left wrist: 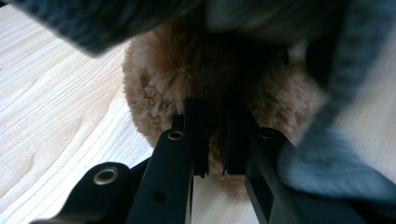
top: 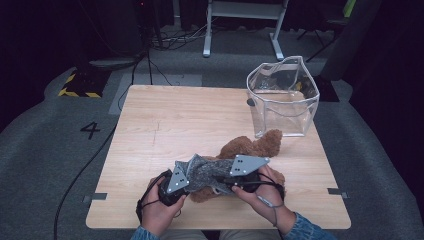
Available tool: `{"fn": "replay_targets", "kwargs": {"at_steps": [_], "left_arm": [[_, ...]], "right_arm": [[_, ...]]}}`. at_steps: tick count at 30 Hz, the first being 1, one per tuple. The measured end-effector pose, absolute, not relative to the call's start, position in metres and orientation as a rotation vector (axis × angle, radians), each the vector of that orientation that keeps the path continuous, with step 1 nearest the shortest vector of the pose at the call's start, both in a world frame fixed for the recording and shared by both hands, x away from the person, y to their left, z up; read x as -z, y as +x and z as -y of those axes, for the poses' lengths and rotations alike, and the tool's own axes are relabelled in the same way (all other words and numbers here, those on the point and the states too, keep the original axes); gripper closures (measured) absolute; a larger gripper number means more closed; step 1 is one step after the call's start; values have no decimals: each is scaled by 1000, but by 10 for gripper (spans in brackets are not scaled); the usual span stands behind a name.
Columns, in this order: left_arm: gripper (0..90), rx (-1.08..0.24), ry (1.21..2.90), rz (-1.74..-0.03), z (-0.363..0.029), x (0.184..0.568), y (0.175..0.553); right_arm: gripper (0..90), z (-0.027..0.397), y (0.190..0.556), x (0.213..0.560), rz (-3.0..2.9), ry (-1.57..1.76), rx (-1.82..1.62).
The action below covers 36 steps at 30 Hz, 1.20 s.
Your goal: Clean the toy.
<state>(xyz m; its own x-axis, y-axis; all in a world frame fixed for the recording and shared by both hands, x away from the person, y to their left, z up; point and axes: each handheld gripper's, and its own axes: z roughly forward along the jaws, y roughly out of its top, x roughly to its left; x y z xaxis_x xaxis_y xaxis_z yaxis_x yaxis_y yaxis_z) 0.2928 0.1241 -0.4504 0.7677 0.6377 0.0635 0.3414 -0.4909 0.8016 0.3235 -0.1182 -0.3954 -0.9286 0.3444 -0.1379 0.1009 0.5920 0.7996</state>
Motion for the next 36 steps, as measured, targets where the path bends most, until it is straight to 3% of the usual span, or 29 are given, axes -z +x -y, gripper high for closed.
{"fn": "replay_targets", "kwargs": {"at_steps": [5,14,21,25,27,29,31,32,36], "left_arm": [[832,-477,2134,-718,-123,451,295],[832,-474,2121,-709,-119,450,300],[829,-467,2097,-743,-124,451,304],[809,-480,2075,-761,-126,449,303],[744,-490,2044,-794,-127,447,301],[593,-491,2025,-807,-128,445,300],[440,-484,2020,-834,-129,444,296],[369,-478,2024,-835,-130,443,293],[275,-466,2060,-855,-134,443,276]], "right_arm": [[776,136,340,406,-2505,443,-1174],[778,203,360,409,-2450,654,-1164],[777,280,368,415,-2339,862,-1014],[776,325,368,415,-2277,985,-957],[770,339,367,412,-2245,1028,-931],[730,349,367,415,-2244,1073,-905],[594,353,367,422,-2230,1127,-899],[465,355,367,428,-2220,1142,-898],[263,359,356,433,-2150,1150,-944]]}}
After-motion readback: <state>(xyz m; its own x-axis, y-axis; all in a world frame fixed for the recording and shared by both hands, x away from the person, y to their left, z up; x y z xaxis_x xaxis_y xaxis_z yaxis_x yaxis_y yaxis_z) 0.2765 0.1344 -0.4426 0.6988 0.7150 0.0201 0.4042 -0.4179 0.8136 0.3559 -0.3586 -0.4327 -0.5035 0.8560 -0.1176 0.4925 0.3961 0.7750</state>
